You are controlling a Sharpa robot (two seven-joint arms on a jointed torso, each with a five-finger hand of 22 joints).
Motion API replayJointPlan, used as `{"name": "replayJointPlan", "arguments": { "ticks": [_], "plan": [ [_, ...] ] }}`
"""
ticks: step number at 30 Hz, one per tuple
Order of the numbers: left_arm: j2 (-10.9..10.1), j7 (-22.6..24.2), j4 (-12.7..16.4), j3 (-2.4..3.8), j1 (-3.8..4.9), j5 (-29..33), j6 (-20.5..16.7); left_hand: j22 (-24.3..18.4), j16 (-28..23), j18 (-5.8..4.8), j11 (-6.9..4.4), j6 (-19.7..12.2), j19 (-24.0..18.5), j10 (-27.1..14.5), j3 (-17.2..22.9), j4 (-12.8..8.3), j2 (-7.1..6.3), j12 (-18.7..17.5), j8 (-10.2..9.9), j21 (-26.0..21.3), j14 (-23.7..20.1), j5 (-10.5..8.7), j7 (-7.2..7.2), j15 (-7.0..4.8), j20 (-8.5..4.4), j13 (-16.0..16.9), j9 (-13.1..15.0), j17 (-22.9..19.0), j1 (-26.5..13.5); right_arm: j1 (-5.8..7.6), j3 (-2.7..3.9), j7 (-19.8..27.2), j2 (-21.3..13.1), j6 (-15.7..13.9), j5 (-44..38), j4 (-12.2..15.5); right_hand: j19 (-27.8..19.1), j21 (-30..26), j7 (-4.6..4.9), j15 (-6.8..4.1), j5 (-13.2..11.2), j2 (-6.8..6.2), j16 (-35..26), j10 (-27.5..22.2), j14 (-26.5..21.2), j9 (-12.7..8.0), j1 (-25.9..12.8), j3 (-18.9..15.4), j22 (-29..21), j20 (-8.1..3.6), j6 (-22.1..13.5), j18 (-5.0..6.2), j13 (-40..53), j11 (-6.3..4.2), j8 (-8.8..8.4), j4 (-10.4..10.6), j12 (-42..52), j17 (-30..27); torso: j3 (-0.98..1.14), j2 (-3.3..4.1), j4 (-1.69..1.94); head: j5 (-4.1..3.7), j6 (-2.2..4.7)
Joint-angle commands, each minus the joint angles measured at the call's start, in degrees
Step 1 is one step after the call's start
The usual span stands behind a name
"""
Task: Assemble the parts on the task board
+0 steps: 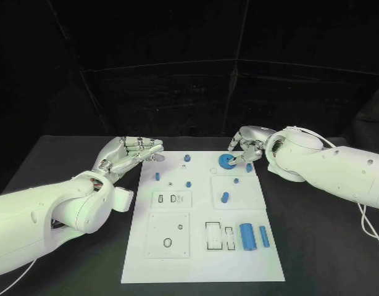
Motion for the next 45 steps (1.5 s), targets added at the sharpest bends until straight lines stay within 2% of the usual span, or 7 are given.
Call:
{"name": "replayJointPlan", "arguments": {
  "ticks": [1,11,17,23,45],
  "plan": [
    [0.09,0.16,0.01,0.04,0.10,-0.30,0.80,-0.06,-0.22,0.38,-0.06,0.08,0.27,-0.12,0.09,-0.28,0.71,-0.20,-0.20,-0.20,-0.19,0.23,0.17,0.14,-0.06,-0.07,-0.07,0.06,-0.06,0.12,0.03,-0.30,0.35,1.27,-0.98,-0.29,0.11,0.25,-0.04,0.27,0.37,0.11,0.34,0.62,4.00,0.07,0.58,0.05,0.17,0.21,-0.39,-0.67,0.55,0.03,0.37,0.37,0.61,4.01,-0.04,-0.04,0.01,-0.01,-0.03],
    [0.12,0.12,-0.07,0.04,0.10,-0.30,0.86,-0.06,-0.22,0.38,-0.06,0.08,0.27,-0.12,0.09,-0.28,0.71,-0.20,-0.20,-0.20,-0.19,0.23,0.17,0.14,-0.06,-0.07,-0.07,0.06,-0.06,0.09,0.02,0.07,1.56,2.09,-1.56,-1.12,0.20,0.55,-0.09,0.29,1.69,1.06,0.57,1.40,4.07,0.14,1.47,0.47,0.51,0.25,-0.13,-0.71,2.84,0.02,1.13,-0.07,2.71,4.52,-0.05,-0.01,0.05,0.05,-0.38],
    [0.14,-0.23,-0.15,0.04,0.10,-0.30,1.32,-0.08,-0.26,0.38,-0.06,0.07,0.28,-0.14,0.09,-0.32,0.73,-0.25,-0.23,-0.21,-0.18,0.23,0.17,0.13,-0.06,-0.07,-0.07,0.07,-0.07,0.08,0.01,-0.05,1.81,2.43,-1.60,-1.32,0.32,0.82,-0.38,0.12,1.96,2.11,0.64,1.72,4.08,0.34,2.16,0.88,0.87,0.14,1.07,-0.75,3.83,-0.22,2.16,-0.93,3.59,4.69,-0.06,-0.03,0.04,0.09,-0.32],
    [0.14,-0.44,-0.23,0.04,0.10,-0.29,1.63,-0.08,-0.26,0.38,-0.06,0.07,0.28,-0.14,0.09,-0.32,0.73,-0.25,-0.23,-0.21,-0.18,0.23,0.17,0.13,-0.06,-0.07,-0.07,0.07,-0.07,0.07,0.00,-0.41,1.85,3.13,-1.93,-1.32,0.56,1.16,-0.62,-0.04,1.96,2.72,0.77,2.38,4.14,0.44,2.61,1.19,1.42,0.01,2.02,-0.84,5.08,-0.43,2.83,-1.74,4.72,5.03,-0.03,0.03,-0.02,0.15,-0.69],
    [0.08,-1.01,-0.56,0.04,0.10,-0.18,2.68,-0.15,-0.41,0.38,-0.06,-0.02,0.32,-0.22,0.11,-0.62,0.73,-0.43,-0.39,-0.26,-0.20,0.22,0.13,0.14,-0.07,-0.09,-0.08,0.11,0.07,-0.02,-0.03,-0.86,2.08,4.39,-3.63,-1.70,0.61,1.31,-0.61,-0.09,1.64,2.68,0.86,2.41,4.18,0.29,3.11,1.35,1.65,-0.07,1.90,-0.89,5.32,-0.44,2.86,-2.67,4.90,5.28,-0.03,0.04,-0.01,0.14,-1.19]
  ]
}}
